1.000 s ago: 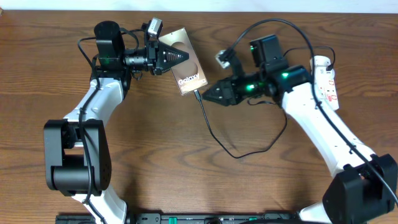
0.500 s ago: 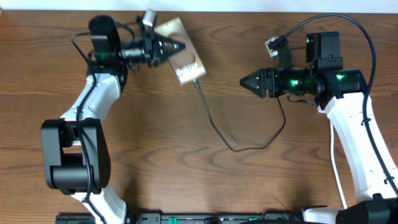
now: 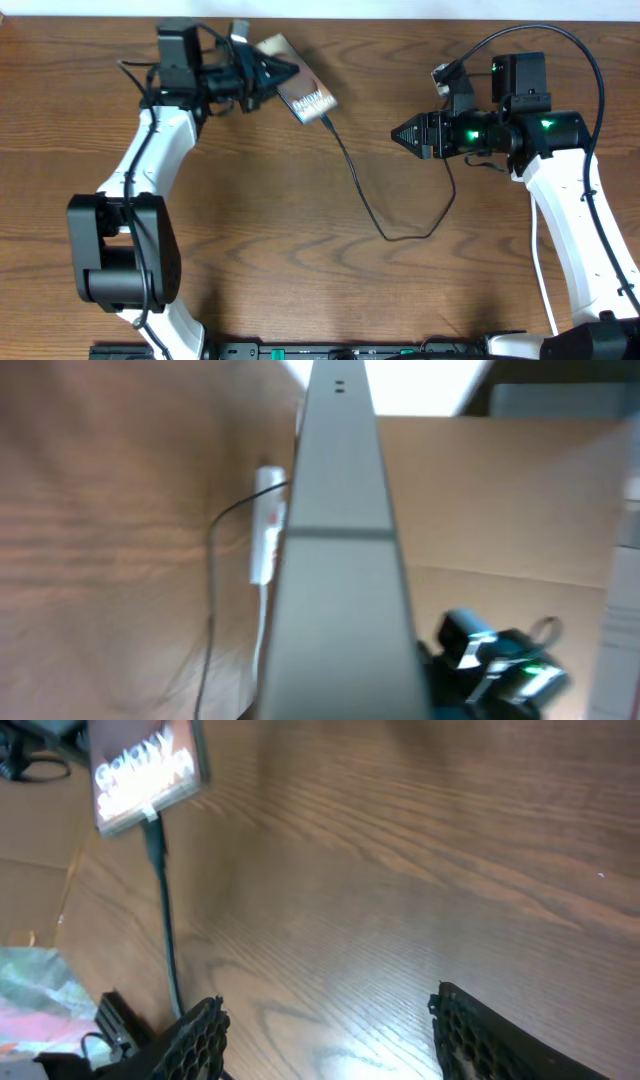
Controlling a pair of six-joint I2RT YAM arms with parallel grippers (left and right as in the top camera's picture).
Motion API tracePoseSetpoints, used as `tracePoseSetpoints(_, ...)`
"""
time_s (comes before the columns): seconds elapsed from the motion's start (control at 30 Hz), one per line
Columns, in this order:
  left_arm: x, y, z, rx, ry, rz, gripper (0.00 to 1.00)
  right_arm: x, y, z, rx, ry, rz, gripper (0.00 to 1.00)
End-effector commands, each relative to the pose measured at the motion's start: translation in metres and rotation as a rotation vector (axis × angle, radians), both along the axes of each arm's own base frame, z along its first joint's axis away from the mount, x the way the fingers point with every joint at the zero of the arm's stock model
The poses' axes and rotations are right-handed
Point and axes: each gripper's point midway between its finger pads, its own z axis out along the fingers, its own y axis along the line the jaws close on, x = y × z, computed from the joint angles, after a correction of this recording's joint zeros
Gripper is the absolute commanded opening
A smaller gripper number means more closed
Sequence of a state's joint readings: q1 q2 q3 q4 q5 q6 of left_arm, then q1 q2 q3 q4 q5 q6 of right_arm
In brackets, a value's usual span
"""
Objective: Plug charger to phone and switch on socket
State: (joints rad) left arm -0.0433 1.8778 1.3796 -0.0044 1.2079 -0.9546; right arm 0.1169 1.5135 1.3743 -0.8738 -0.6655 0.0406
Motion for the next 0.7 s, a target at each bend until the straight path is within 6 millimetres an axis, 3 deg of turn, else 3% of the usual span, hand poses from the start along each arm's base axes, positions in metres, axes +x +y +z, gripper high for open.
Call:
tracePoseSetpoints(0.0,-0.009,-0.015,-0.001,0.072,-0.145,-0.074,0.07,0.003,-0.007,-0.001,-0.048,-0.012,-0.023,0.65)
tracePoseSetpoints(0.3,-0.052,-0.041,-0.055,0.188,-0.059,-0.224,0.07,0.003,-0.016,-0.008,-0.102,0.007,-0.059,0.66)
tracePoseSetpoints(0.67,-0.065,-0.068,-0.131,0.282,0.067,-0.3,0.07,0.001,-0.018,-0.01,-0.112,0.018,-0.063,0.66)
